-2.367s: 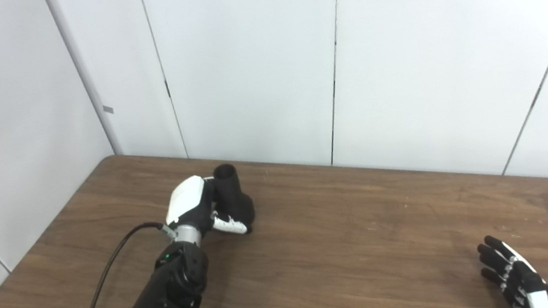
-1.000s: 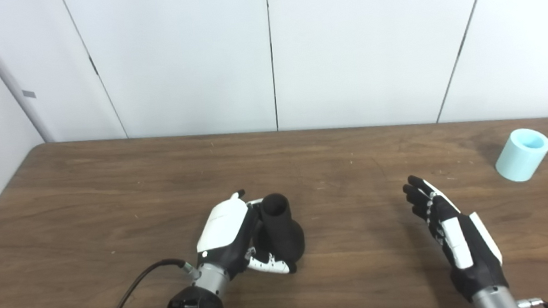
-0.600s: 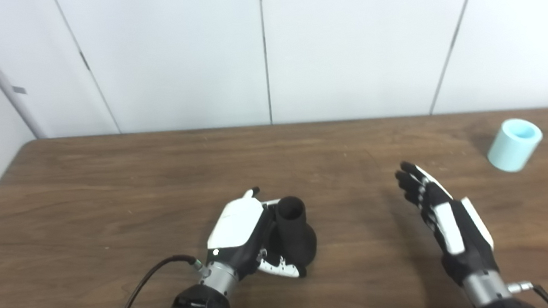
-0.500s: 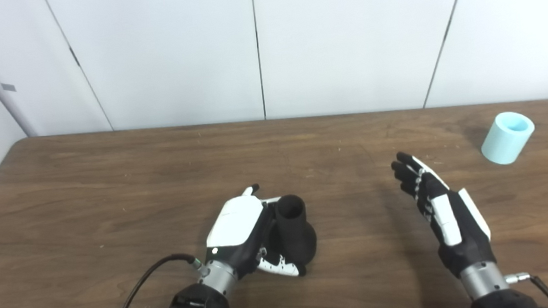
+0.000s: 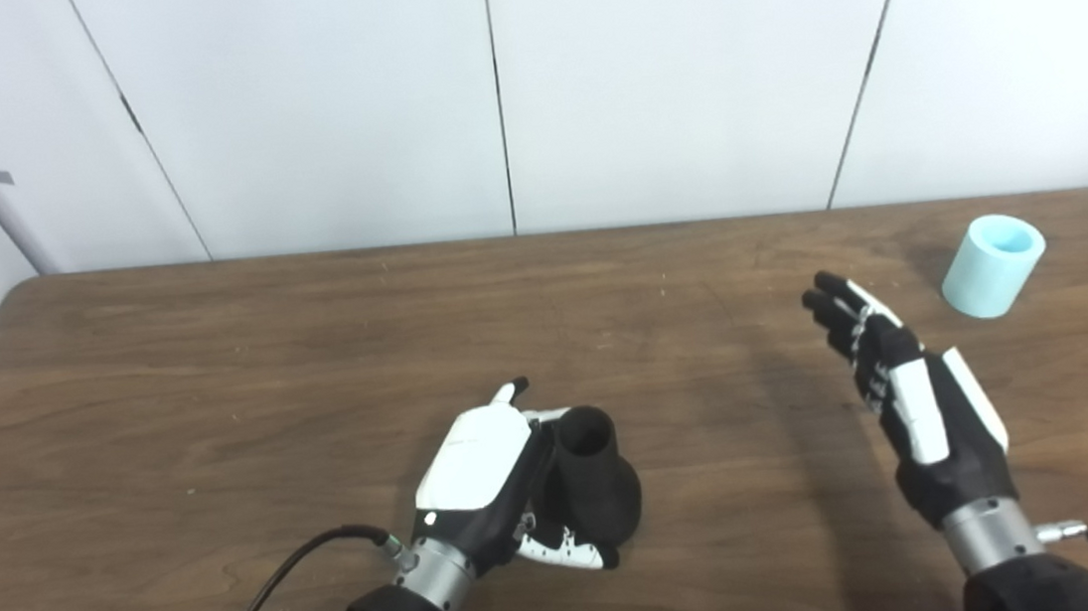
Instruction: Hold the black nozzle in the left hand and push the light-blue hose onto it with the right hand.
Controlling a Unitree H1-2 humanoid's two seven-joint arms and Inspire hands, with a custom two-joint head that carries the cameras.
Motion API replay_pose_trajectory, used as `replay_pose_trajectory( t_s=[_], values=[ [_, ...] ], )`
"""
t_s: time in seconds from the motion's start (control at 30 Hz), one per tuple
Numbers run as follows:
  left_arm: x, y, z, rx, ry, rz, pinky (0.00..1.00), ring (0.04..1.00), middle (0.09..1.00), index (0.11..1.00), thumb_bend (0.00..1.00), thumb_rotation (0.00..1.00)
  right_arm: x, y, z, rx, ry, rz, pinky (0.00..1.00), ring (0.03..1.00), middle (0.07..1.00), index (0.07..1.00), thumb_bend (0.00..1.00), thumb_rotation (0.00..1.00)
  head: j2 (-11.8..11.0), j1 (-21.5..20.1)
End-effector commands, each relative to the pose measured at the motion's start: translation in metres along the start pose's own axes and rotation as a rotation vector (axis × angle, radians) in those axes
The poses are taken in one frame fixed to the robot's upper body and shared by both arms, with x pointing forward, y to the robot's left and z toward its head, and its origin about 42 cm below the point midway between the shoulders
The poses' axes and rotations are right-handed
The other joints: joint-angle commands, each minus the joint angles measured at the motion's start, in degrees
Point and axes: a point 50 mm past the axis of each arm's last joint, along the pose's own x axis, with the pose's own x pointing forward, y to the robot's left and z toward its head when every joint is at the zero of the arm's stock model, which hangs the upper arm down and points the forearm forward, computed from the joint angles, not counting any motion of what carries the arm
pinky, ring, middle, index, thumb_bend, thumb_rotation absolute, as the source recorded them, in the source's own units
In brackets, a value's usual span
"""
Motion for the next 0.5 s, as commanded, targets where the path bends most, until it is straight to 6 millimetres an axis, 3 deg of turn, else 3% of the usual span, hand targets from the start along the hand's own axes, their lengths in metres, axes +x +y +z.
replay_pose_trajectory(
  t_s=[0.0,0.2,0.47],
  values=[
    [-0.0147,-0.0328,-0.0058,-0.002,0.032,-0.138,1.00,0.710,0.486,0.486,0.52,0.00,0.0063,-0.0019,0.0213,-0.018,-0.089,-0.009,0.95,0.941,0.891,0.903,0.60,1.00,0.0,0.0],
    [-0.0165,-0.0340,-0.0046,-0.010,0.039,-0.133,1.00,0.789,0.472,0.501,0.52,0.00,0.0059,-0.0039,0.0226,-0.049,-0.096,-0.020,0.92,0.937,0.885,0.903,0.60,1.00,0.0,-0.2],
    [-0.0175,-0.0281,-0.0068,-0.007,0.037,-0.119,1.00,0.785,0.453,0.515,0.52,0.00,0.0042,-0.0039,0.0249,-0.049,-0.093,-0.015,0.91,0.936,0.884,0.903,0.61,1.00,0.1,-0.7]
  ],
)
